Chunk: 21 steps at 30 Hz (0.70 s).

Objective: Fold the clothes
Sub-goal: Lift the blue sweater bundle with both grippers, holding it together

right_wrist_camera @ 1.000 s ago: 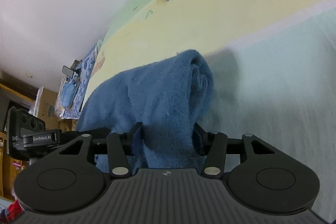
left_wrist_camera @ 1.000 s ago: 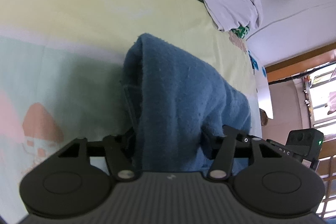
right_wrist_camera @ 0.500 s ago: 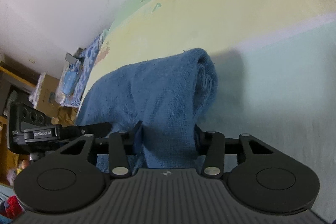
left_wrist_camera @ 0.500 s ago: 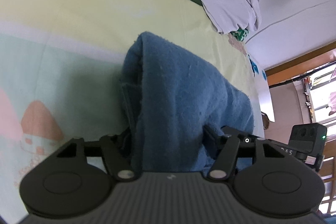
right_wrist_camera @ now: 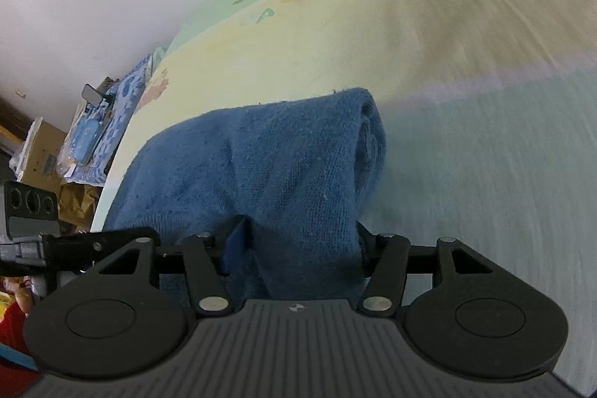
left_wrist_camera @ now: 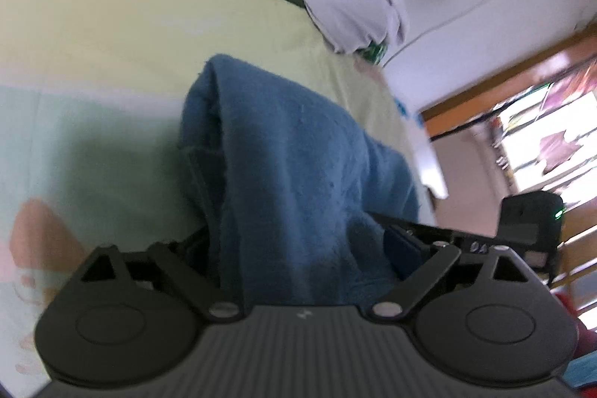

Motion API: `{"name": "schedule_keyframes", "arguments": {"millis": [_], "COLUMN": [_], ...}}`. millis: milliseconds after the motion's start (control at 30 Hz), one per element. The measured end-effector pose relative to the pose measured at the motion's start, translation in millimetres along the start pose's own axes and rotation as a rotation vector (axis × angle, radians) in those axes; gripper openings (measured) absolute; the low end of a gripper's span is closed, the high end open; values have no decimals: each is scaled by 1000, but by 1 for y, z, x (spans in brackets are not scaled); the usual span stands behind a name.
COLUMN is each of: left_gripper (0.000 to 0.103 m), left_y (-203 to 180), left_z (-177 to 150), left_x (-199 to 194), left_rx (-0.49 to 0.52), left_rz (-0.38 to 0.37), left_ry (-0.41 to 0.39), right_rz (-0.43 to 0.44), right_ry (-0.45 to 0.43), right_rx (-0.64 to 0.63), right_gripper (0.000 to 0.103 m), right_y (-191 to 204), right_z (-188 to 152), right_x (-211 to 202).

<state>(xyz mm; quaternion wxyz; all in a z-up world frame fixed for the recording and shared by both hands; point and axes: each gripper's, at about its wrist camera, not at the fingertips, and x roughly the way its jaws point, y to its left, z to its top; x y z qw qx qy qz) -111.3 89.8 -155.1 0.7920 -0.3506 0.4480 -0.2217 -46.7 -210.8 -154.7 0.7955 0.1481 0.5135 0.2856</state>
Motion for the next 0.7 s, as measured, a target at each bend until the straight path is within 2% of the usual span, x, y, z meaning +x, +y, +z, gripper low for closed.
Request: {"name": "schedule_keyframes", "arguments": {"millis": [100, 200, 233, 267, 533, 700], "left_gripper": [90, 73, 61, 56, 48, 48], "left_y": [16, 35, 39, 42, 33, 28], "left_z": [10, 20, 22, 23, 18, 14], "left_x": [-1, -3, -3, -3, -6, -7], "left_rx": [-76, -169, -184, -192, -156, -145], "left_rz": [-73, -122, -122, -117, -70, -33], "left_ry": [42, 63, 63, 66, 38, 10], "right_rz": [5, -6, -10, -15, -41, -29], "right_ry": [12, 20, 24, 27, 35, 33], "right_rx": [22, 16, 14, 12, -1, 1], "right_gripper": [59, 59, 59, 59, 58, 57], "right_y": [-2, 0, 1, 2, 7, 5], "right_z": [2, 3, 3, 3, 4, 4], "right_x": [0, 0, 0, 0, 1, 2]}}
